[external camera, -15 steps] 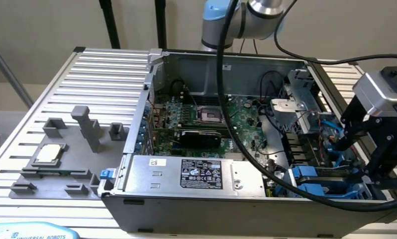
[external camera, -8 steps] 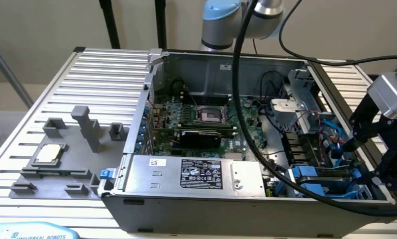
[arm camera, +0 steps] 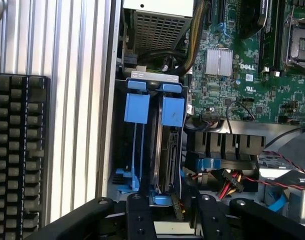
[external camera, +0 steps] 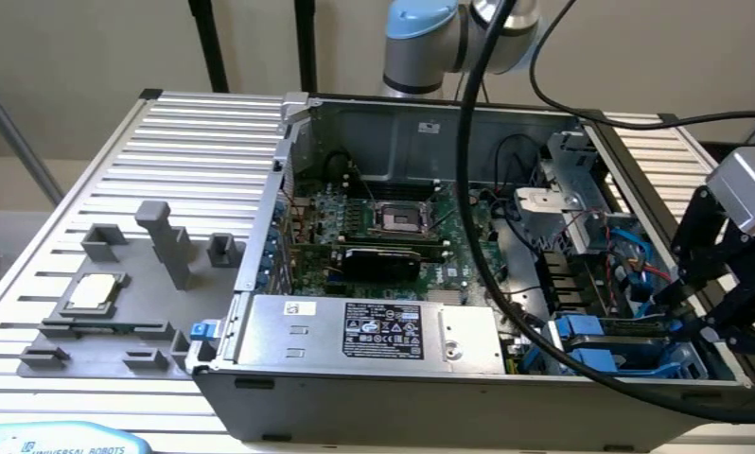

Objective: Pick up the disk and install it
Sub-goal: 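Insert the first disk wire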

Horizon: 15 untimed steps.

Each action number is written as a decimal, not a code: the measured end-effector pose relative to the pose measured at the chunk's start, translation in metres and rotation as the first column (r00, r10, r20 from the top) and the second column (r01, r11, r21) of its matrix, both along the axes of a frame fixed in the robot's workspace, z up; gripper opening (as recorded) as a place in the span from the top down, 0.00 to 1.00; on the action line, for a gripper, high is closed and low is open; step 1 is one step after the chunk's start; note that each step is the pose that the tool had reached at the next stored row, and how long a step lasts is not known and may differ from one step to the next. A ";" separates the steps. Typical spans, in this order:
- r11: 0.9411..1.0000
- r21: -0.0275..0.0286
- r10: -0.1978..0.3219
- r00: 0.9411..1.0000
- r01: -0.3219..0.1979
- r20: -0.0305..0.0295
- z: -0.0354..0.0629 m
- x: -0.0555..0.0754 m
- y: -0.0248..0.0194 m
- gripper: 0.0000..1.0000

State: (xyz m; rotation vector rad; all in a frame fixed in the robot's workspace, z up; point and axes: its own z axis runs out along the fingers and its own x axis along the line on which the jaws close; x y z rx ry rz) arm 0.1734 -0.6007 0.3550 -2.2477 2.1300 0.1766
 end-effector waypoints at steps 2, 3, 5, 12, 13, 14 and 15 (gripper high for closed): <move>1.000 0.004 0.008 1.000 -0.008 0.000 -0.0013 0.000 -0.0004 0.61; 1.000 0.008 0.013 1.000 -0.013 0.001 -0.0021 0.000 -0.0005 0.61; 1.000 0.019 0.019 1.000 -0.020 0.004 -0.0029 0.000 -0.0007 0.61; 0.998 0.048 0.037 0.999 -0.039 0.033 -0.0043 0.000 -0.0007 0.61; 0.998 0.048 0.040 0.999 -0.041 0.037 -0.0044 0.000 -0.0007 0.61; 0.998 0.048 0.042 0.998 -0.043 0.040 -0.0044 -0.001 -0.0008 0.61; 0.998 0.048 0.044 0.998 -0.046 0.044 -0.0044 -0.001 -0.0007 0.61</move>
